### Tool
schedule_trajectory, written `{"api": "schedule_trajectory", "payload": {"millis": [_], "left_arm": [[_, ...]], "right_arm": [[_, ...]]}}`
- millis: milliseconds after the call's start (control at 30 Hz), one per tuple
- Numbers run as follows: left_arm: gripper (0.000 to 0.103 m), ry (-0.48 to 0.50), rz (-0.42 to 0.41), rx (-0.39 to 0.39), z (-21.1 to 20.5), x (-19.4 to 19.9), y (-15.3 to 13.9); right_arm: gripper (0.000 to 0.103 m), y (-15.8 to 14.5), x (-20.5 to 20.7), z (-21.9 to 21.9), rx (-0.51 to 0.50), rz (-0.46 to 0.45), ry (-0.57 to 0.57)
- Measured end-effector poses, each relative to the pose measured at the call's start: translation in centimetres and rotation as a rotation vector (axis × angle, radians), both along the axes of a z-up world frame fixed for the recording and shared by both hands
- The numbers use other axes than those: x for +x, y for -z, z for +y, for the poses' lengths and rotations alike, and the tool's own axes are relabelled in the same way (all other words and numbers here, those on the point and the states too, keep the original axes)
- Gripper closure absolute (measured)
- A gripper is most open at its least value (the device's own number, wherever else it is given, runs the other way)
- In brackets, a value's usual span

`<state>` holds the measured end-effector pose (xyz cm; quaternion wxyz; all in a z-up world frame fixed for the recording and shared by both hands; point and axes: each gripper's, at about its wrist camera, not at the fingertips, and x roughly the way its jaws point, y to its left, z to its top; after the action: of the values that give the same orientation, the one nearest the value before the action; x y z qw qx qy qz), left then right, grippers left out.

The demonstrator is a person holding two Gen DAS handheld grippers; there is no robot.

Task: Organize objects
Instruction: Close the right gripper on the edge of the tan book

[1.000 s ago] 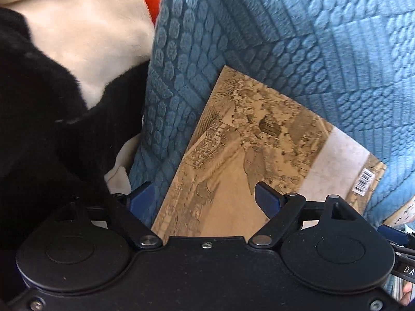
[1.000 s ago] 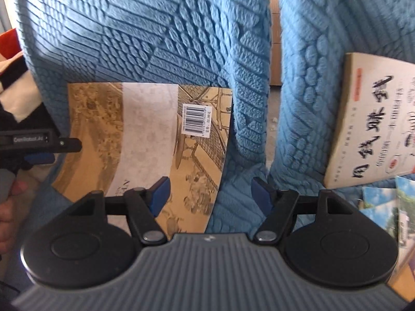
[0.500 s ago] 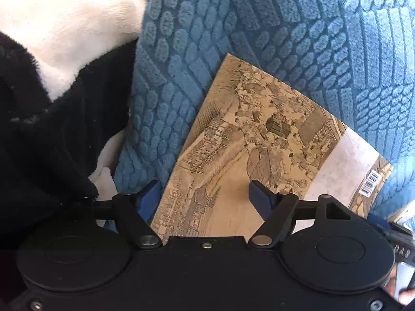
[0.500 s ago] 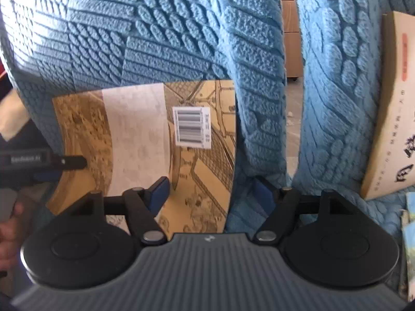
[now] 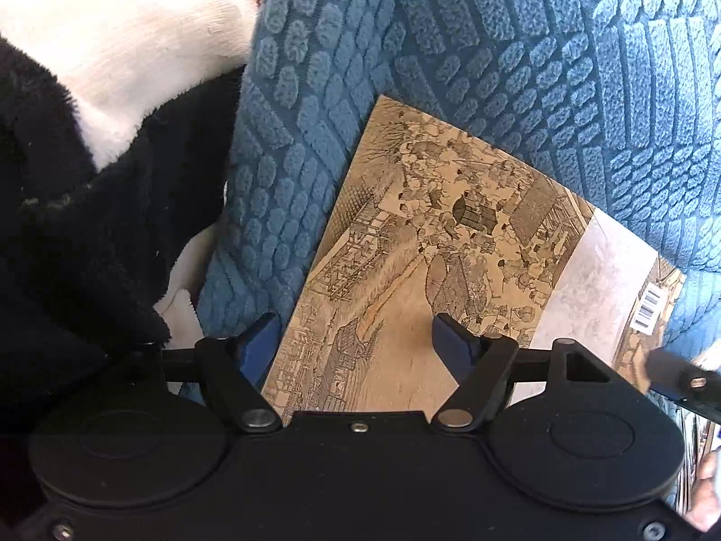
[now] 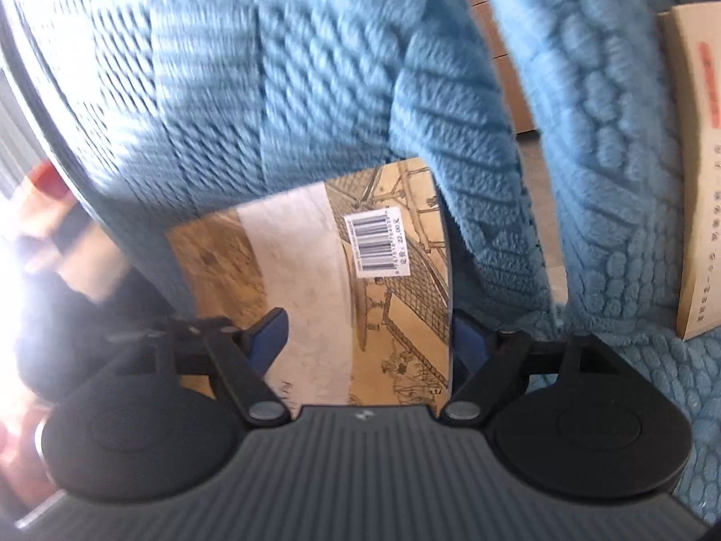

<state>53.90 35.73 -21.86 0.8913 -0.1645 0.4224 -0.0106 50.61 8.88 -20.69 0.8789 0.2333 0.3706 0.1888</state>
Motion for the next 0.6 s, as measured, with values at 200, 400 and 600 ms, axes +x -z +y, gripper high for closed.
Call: {"api": "schedule_trajectory", "payload": {"millis": [200, 400, 600], "left_arm": [[0.032, 0.001, 0.002, -0.047, 0.5, -0.1, -0.1], [0.032, 0.014, 0.000, -0.005, 0.4, -0.2, -0.1], [0.032, 0.033, -0.011, -0.026, 0.5, -0.2, -0.1]], "right_arm": [[0.024, -1.9, -1.6, -2.6, 0.172, -0.071, -0.051], [0.047, -2.4, -1.5, -4.4, 0.241, -0.082, -0.098], [0.053, -2.2, -1.6, -7.5, 0.350, -0.099, -0.285]]}}
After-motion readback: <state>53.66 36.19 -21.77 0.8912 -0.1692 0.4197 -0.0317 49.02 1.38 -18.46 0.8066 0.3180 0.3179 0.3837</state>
